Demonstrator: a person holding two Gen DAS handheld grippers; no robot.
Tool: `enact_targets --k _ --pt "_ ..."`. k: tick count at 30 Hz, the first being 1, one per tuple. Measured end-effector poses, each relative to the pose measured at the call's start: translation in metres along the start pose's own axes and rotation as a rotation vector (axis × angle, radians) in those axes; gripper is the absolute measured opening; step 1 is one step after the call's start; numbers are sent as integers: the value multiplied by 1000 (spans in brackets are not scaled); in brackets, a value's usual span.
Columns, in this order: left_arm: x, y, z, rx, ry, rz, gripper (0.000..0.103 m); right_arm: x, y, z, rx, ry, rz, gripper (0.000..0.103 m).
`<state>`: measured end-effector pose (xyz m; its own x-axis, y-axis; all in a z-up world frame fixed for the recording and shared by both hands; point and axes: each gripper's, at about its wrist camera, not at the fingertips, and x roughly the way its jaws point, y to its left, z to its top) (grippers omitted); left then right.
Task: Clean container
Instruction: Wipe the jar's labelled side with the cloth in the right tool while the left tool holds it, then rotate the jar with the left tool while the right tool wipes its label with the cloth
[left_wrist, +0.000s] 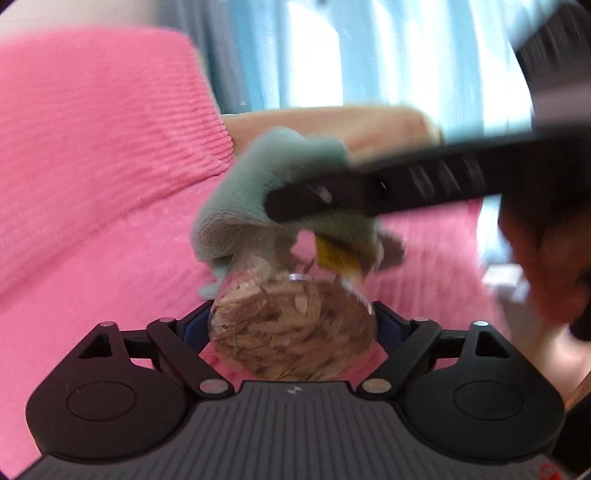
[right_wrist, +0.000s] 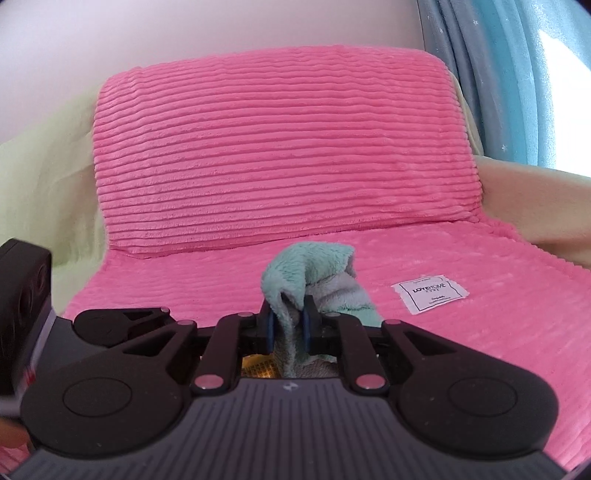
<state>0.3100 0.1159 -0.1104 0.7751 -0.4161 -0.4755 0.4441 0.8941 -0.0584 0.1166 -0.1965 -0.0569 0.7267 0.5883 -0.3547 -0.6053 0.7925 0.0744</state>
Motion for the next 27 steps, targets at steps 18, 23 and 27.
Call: enact_targets --k 18,23,27 --pt "33 -34 6 -48 -7 3 85 -5 -23 2 17 3 15 11" --pt "13 -110 -16 366 8 200 85 -4 -25 0 29 5 -7 11" --pt "0 -112 -13 306 11 177 85 -6 -16 -2 -6 17 48 13"
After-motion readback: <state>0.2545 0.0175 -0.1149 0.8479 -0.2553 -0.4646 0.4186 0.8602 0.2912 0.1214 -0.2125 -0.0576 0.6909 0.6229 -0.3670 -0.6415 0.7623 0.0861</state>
